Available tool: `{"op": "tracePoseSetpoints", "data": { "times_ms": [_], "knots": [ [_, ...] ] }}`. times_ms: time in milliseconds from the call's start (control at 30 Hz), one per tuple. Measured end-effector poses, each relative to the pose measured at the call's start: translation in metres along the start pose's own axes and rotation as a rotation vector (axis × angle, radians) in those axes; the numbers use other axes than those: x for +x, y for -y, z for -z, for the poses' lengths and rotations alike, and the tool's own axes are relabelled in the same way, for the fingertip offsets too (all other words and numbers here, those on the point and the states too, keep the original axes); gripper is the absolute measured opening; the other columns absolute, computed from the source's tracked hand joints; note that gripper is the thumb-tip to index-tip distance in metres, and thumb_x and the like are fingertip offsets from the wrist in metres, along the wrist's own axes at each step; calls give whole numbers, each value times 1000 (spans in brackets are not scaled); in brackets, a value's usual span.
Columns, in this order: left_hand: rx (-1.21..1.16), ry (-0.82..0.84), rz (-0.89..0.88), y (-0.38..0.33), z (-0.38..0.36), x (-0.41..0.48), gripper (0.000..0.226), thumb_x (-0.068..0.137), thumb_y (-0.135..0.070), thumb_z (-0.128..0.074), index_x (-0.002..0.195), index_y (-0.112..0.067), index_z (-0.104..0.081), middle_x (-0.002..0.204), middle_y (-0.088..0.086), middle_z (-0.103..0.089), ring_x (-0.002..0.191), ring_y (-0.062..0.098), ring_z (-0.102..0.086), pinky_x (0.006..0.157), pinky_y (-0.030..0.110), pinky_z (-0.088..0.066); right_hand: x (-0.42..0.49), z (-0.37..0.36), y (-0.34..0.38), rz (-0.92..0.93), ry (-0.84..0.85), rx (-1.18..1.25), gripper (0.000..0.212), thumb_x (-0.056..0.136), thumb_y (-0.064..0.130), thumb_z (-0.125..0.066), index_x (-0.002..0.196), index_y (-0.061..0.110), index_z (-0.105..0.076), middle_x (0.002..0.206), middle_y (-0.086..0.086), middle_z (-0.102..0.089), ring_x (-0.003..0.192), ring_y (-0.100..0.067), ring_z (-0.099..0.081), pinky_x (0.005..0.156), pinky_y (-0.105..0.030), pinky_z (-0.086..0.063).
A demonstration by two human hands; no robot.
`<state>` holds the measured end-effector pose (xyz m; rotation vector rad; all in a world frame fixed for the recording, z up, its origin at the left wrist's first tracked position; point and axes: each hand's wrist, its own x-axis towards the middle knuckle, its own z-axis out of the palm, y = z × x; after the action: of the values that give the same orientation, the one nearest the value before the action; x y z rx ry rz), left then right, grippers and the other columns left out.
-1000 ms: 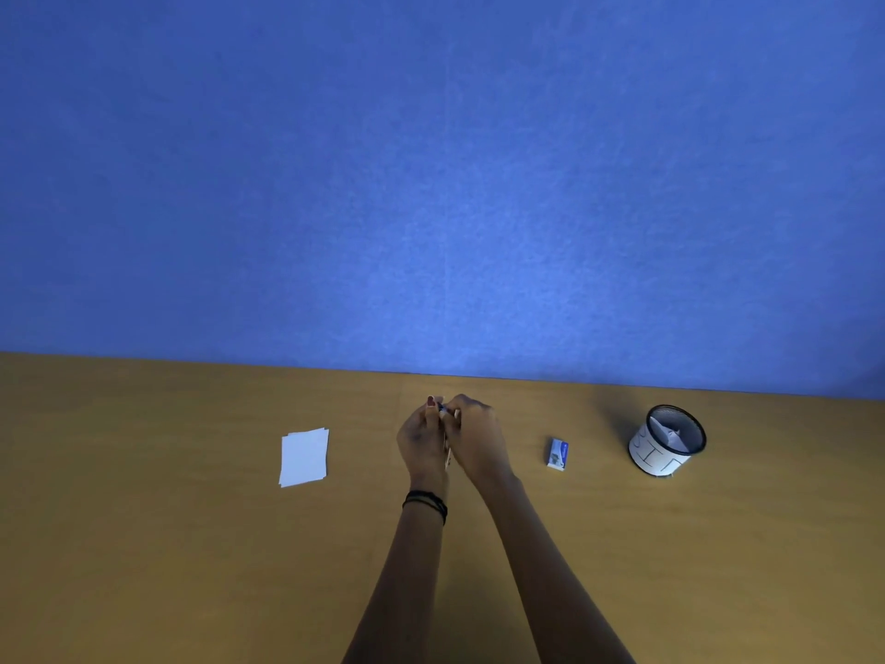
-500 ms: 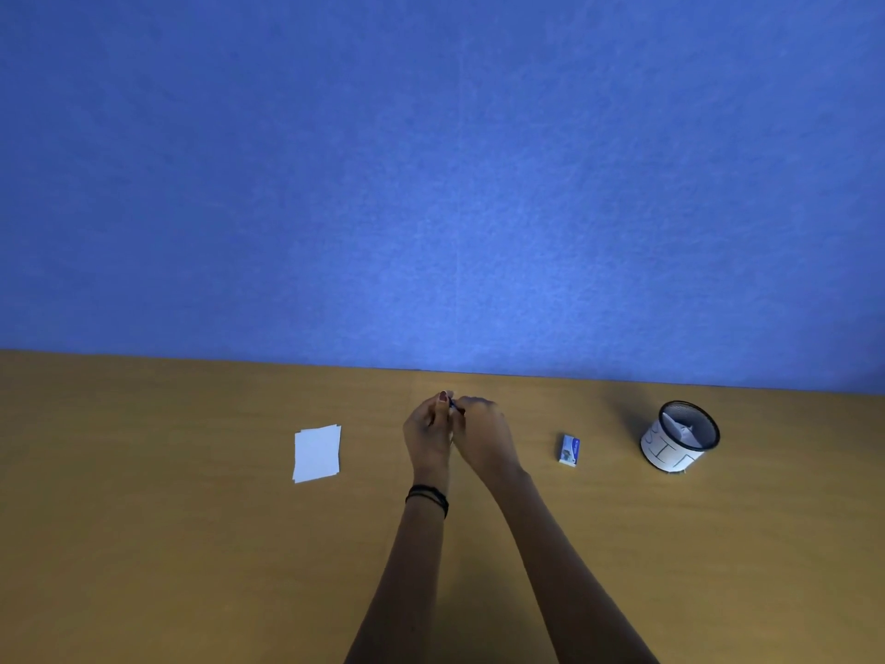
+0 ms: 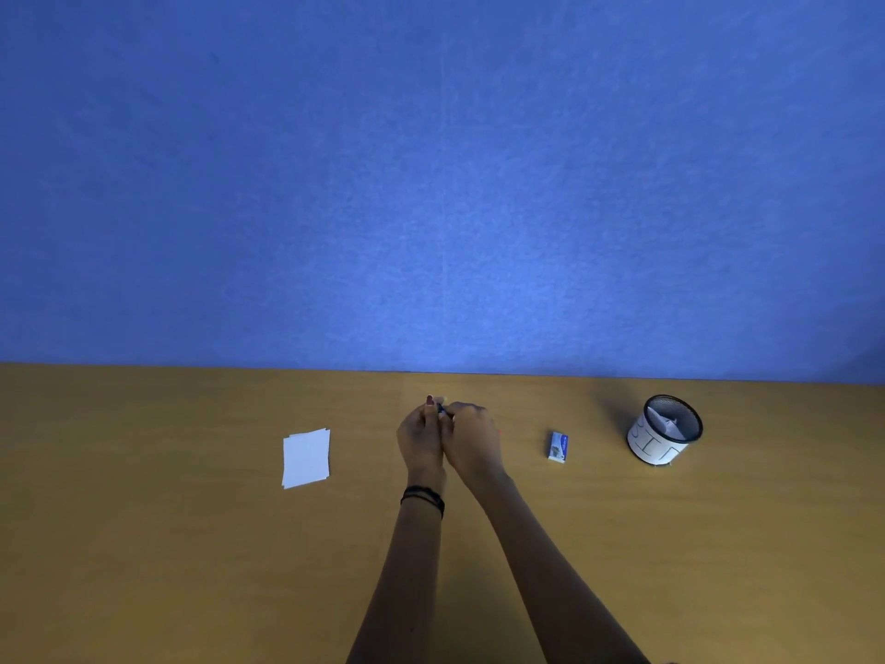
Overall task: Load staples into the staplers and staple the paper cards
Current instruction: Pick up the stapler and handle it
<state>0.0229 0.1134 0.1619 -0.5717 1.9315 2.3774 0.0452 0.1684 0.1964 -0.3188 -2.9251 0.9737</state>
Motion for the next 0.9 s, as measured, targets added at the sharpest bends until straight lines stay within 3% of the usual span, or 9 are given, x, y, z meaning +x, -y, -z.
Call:
{"op": "tracePoseSetpoints", "data": {
  "times_ms": [133,200,300,433,500,600,733,800,900],
  "knots": [
    [-138,-60,131,-3,6,4,29,95,-7,-47,69,-7,-59,59,0,-56,55,15,-47,44,19,-39,-3,-1,-4,-6,-10,14,26,94,17,-43,89,0,-63,90,-17,-67,84,-31,-62,63,-32,-41],
    [-190,-109,169,-7,14,14,28,95,-8,-46,69,-9,-55,63,3,-53,55,16,-47,41,18,-40,-7,-2,-8,18,-25,30,24,93,13,-44,83,0,-62,84,-19,-66,79,-32,-61,57,-31,-34],
    [-207,-74,129,-16,19,19,17,96,-8,-43,86,-5,-57,77,6,-58,68,16,-55,58,19,-47,-5,-1,-11,38,-48,163,23,94,11,-44,83,-1,-61,79,-19,-66,74,-32,-61,62,-37,-44],
    [-342,-52,81,-29,19,18,22,98,-9,-43,103,4,-61,100,13,-63,75,14,-63,72,21,-50,-2,-3,-17,32,-103,317,19,95,14,-47,87,4,-61,78,-15,-67,73,-28,-64,70,-46,-52],
    [-415,-4,63,-32,25,18,23,101,-13,-40,112,1,-54,111,16,-57,85,15,-64,83,26,-50,-4,-3,-22,12,-140,480,17,94,12,-49,87,2,-61,80,-16,-67,73,-27,-66,68,-45,-57],
    [-500,31,80,-35,37,20,30,101,-17,-37,119,3,-52,117,15,-57,107,25,-56,91,37,-48,-5,0,-27,-27,-208,658,15,95,10,-49,92,1,-61,82,-15,-66,73,-28,-67,66,-32,-60],
    [-614,67,135,-36,48,21,22,100,-26,-41,96,-11,-57,106,11,-64,97,20,-64,86,35,-50,-3,7,-32,-52,-264,804,16,95,9,-50,99,-1,-61,82,-10,-63,69,-14,-64,65,-16,-56],
    [-642,92,173,-35,55,21,27,99,-32,-41,90,-12,-57,104,10,-67,85,14,-71,82,32,-54,1,11,-34,-75,-271,891,15,95,9,-50,98,-1,-61,84,-9,-61,71,-13,-63,70,-20,-56],
    [-718,160,236,-32,60,20,33,99,-29,-41,78,-10,-57,79,9,-75,78,15,-73,77,30,-57,6,19,-37,-68,-263,1014,12,94,9,-52,94,2,-62,82,-6,-62,72,-6,-66,71,-19,-56]
  ]
}}
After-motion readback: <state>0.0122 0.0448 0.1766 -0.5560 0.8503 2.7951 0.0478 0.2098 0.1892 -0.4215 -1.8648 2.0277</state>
